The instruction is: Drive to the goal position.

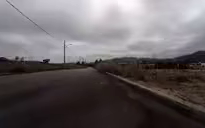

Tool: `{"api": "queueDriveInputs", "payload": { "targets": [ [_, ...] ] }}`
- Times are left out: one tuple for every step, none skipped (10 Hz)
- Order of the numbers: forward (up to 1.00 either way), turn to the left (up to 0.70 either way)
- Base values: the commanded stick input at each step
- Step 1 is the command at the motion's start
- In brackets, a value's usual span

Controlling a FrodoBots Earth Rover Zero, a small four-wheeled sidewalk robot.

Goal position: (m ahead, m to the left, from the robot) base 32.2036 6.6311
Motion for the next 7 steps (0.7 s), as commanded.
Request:
{"api": "queueDriveInputs", "payload": {
  "targets": [
    [0.7,0.0],
    [0.7,0.0],
    [0.7,0.0],
    [0.7,0.0],
    [0.7,0.0],
    [0.7,0.0],
    [0.7,0.0]
  ]
}}
